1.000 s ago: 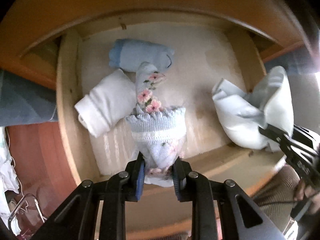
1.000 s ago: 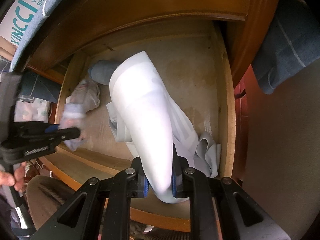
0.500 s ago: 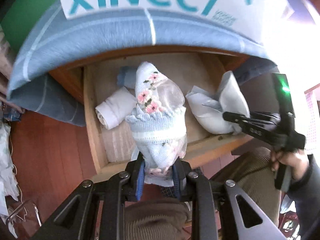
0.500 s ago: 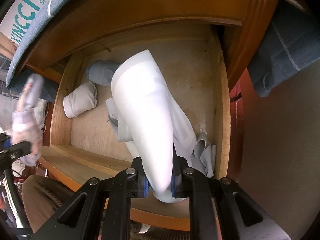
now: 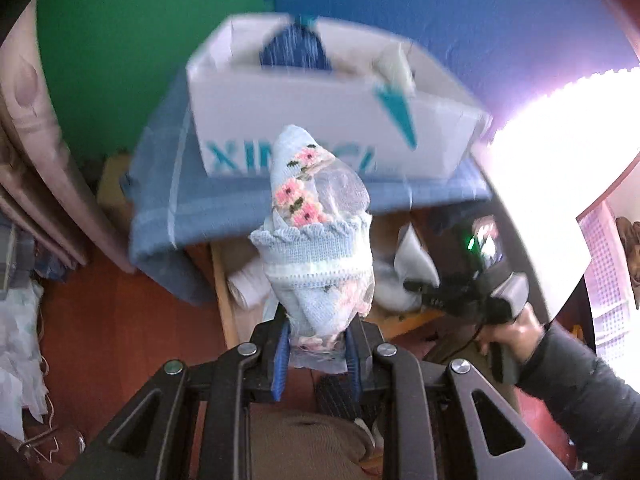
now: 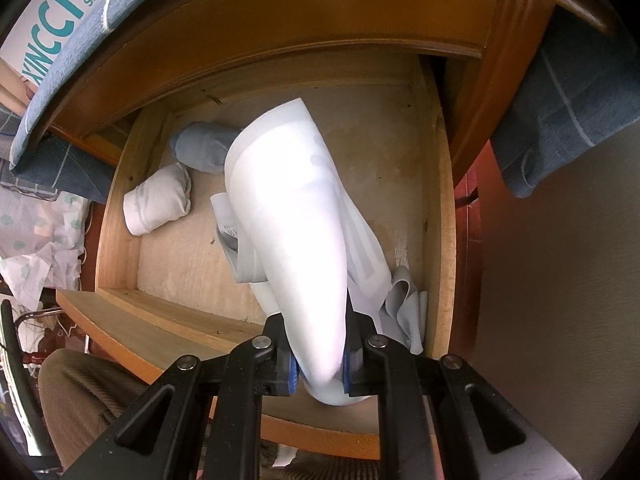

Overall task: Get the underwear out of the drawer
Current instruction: 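Lift the floral sock with the left tool and carry it to the box, then lower the floral sock into the box and open the left tool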

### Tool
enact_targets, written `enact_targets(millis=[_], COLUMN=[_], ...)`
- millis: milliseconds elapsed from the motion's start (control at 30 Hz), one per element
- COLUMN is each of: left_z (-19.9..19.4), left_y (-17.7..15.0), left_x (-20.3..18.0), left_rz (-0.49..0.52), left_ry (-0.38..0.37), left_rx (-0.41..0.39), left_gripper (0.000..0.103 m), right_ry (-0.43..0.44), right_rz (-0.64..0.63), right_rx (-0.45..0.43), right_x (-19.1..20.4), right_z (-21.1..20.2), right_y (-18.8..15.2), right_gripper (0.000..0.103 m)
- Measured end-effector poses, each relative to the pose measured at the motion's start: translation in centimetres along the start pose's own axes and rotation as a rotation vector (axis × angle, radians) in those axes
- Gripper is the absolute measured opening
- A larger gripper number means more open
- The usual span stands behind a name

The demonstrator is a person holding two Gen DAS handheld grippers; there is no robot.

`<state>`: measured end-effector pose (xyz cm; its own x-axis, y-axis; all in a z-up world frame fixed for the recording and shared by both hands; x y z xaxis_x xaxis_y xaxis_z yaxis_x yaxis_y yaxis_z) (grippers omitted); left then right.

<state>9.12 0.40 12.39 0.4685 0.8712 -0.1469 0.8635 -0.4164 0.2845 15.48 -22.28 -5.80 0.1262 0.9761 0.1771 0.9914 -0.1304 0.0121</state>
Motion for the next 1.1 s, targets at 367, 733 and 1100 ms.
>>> enact_targets(millis=[367, 733, 1100], left_z=[-9.3, -6.3, 2.1], left_y=[6.9, 14.0, 19.6], left_x=[1.3, 2.1, 3.1], left_rz=[0.023, 0.005, -0.042], left_ry=[0.109, 0.139, 0.127], left_rx=[-0.182, -0.158, -0.058], left_gripper=[0.023, 0.023, 0.024], right_ry=[-0.01, 0.013, 0.036], right_rz=[0.003, 0.013, 0.017], right_rx=[-0.002, -0.004, 0.004], right_x=[0.1, 0.0, -0.4], right_z=[0.0, -0.1, -0.3], right_y=[0.0, -0.1, -0.1], right_gripper=[0.014, 0.014, 0.014])
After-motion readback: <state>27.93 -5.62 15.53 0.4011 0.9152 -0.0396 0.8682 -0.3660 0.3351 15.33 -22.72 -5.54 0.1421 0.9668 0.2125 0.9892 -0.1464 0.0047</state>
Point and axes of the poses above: each gripper's, at about its wrist camera, not at the fingertips, and z roughly the way its jaws point, x to its left, y to its top, the point moved 6 cm from there along z, roughly the way its jaws point, and after that the axes turned 14 degrees about x, right-handed, at the moved point
